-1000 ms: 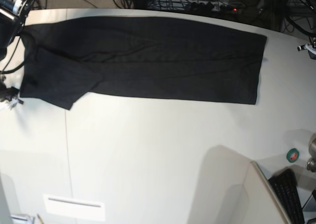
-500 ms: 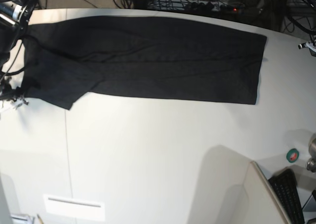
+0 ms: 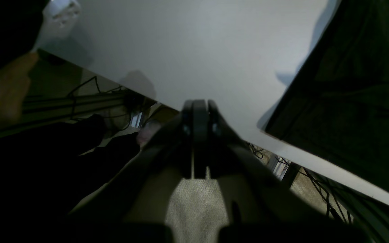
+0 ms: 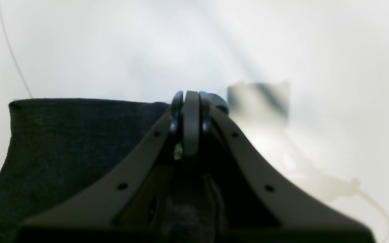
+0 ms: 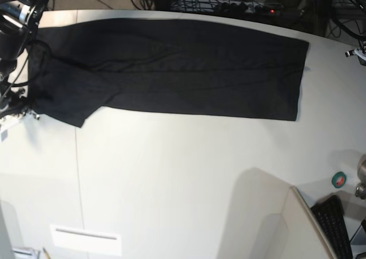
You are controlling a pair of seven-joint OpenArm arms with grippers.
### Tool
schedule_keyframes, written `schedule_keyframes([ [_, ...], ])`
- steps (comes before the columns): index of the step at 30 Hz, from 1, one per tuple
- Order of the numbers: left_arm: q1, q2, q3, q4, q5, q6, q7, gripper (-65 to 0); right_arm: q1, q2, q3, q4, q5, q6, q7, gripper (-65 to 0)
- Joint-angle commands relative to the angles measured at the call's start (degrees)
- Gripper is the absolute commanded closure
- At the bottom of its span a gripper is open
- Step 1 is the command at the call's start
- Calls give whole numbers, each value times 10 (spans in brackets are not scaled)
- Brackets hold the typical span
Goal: Layout the t-shirt on the table in an organized manner, then fold the t-shirt properly
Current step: 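Move the right gripper to the shirt end and grasp its corner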
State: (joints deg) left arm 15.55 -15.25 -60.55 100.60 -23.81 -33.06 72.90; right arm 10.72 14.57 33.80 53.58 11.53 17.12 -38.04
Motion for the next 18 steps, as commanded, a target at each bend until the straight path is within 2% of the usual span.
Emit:
schedule_keyframes([
  [1, 1, -11, -1, 6, -1, -1, -6, 0, 11, 14, 4, 16, 3, 2, -2, 0],
  [6, -1, -12, -3, -44, -1, -1, -6, 0, -11, -12, 4, 114, 3, 3, -30, 0],
  [12, -1, -19, -4, -48, -1, -1, -6, 0, -53, -42, 5, 232, 3, 3, -103, 0],
  [18, -4, -20, -1, -48, -1, -1, -7, 0, -143, -100, 5, 377, 3, 3, -143, 0],
])
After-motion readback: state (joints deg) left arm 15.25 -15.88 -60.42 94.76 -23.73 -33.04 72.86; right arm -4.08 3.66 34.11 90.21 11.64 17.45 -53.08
